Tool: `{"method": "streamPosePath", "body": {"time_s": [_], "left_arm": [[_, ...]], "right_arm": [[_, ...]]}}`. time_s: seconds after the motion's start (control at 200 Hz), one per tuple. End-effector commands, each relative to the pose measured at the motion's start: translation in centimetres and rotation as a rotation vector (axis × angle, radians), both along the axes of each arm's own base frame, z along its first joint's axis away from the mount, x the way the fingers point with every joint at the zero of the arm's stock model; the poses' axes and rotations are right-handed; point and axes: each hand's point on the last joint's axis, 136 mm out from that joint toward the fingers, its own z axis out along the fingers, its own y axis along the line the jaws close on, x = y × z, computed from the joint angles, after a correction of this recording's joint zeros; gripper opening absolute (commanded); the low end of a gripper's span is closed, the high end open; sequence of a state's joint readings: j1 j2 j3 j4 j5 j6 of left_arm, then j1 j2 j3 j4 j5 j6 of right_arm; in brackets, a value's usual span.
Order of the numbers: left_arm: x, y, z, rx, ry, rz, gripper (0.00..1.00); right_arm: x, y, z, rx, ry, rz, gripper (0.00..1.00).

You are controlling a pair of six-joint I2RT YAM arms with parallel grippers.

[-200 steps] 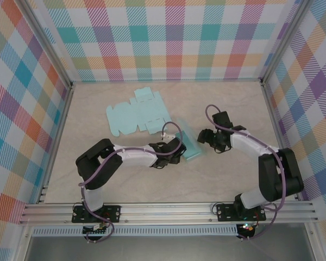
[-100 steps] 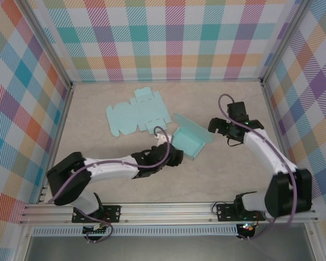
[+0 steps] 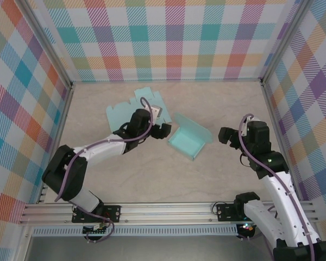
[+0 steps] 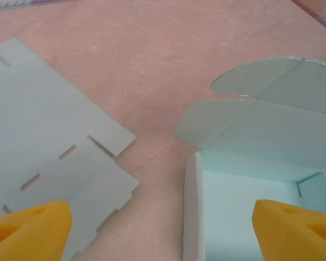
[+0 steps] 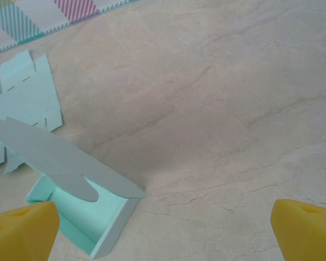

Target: Fold the paper box

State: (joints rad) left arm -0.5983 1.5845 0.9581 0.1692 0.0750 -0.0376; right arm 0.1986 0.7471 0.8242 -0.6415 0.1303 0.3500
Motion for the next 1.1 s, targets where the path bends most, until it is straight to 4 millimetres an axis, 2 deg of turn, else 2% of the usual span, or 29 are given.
{"method": "streamPosePath", "body": {"time_s": [0.0,0.195,0.39,0.63,0.89,1.015,1.095], "left_arm": [[0.5,-2.4,1.1,-0.007,-0.075,-0.274,0.86],[1.9,-4.0,-0.3,0.042,-0.150,-0.499,0.87],[3.3,-5.5,-1.4,0.052,-0.162,-0.621,0.82],[4.1,-6.7,-2.1,0.052,-0.129,-0.692,0.75],[4.5,-7.3,-2.1,0.035,-0.117,-0.711,0.58],[4.5,-7.4,-2.3,0.033,-0.097,-0.716,0.49],[4.5,-7.4,-2.3,0.036,-0.093,-0.717,0.48]], "right_arm": [[-0.7,2.2,-0.3,0.070,0.011,0.113,1.00],[-1.4,4.5,-2.3,0.148,0.080,0.223,1.00],[-1.5,6.3,-3.8,0.212,0.125,0.308,0.93],[-0.2,6.2,-4.5,0.195,0.123,0.291,0.87],[2.2,5.3,-6.0,0.114,0.141,0.250,0.83],[3.3,5.7,-6.5,0.091,0.136,0.281,0.81],[3.9,6.3,-6.9,0.082,0.134,0.310,0.78]]}}
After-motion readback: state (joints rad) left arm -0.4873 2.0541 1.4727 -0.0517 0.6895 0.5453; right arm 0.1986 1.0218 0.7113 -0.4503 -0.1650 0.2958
